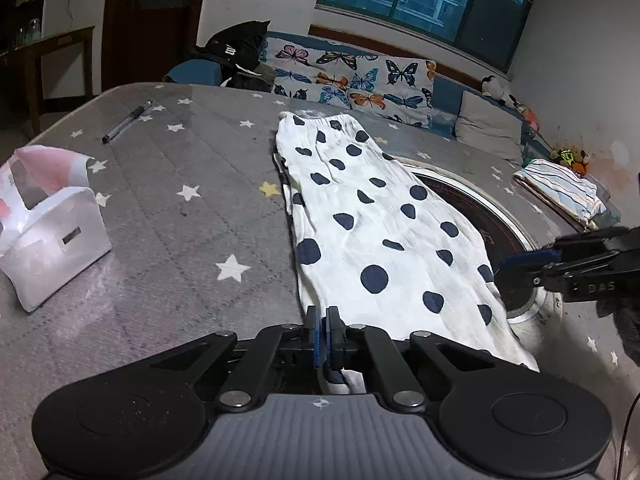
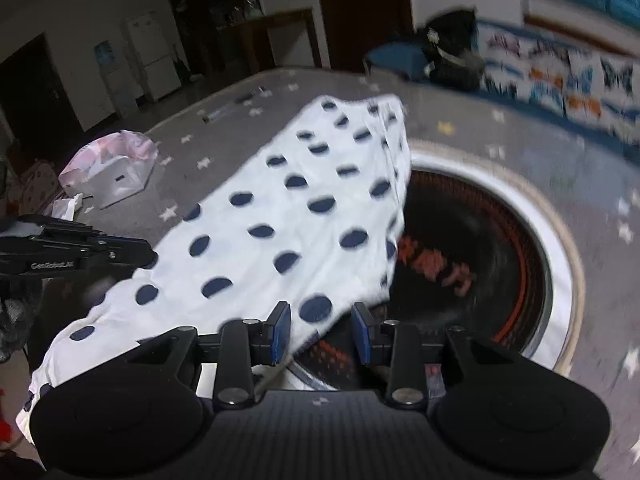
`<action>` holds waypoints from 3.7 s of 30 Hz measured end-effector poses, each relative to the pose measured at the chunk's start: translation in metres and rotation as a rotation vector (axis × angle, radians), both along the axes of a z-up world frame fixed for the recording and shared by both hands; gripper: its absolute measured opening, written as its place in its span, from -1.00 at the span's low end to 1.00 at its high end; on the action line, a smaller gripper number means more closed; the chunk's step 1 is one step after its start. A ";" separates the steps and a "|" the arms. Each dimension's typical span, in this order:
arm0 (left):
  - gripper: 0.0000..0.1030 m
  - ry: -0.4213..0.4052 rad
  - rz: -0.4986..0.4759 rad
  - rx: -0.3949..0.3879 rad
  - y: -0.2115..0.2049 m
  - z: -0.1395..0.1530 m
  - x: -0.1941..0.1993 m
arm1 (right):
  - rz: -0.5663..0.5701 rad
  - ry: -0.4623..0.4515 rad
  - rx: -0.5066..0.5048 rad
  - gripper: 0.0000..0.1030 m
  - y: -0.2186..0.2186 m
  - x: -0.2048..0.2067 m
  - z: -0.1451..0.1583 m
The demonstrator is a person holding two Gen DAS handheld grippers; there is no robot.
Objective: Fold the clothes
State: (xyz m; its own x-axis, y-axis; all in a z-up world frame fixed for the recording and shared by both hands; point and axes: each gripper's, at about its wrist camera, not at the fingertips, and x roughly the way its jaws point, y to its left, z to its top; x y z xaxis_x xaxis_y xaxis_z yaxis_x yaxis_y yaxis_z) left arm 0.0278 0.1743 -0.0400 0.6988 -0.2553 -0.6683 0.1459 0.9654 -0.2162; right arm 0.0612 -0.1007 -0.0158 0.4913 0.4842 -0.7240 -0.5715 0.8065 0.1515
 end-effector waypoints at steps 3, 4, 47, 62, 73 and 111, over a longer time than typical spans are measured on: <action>-0.96 -0.005 0.008 0.014 0.001 -0.001 0.000 | 0.052 -0.025 0.005 -0.36 0.011 -0.007 0.006; -0.97 -0.005 0.011 0.016 0.002 -0.001 0.000 | 0.060 -0.026 -0.002 -0.36 0.011 -0.009 0.005; -0.94 0.043 -0.140 0.010 -0.039 0.001 0.002 | 0.192 -0.051 -0.078 -0.36 0.034 -0.031 -0.007; -0.94 0.052 -0.105 0.031 -0.022 -0.004 0.001 | 0.117 -0.039 -0.016 -0.35 0.018 0.002 0.001; -0.94 0.062 -0.113 0.032 -0.021 -0.002 0.004 | 0.008 -0.027 -0.053 -0.47 -0.001 0.035 -0.009; -0.15 0.090 -0.138 -0.080 -0.025 0.000 0.043 | -0.035 -0.019 -0.003 -0.03 0.074 0.256 -0.013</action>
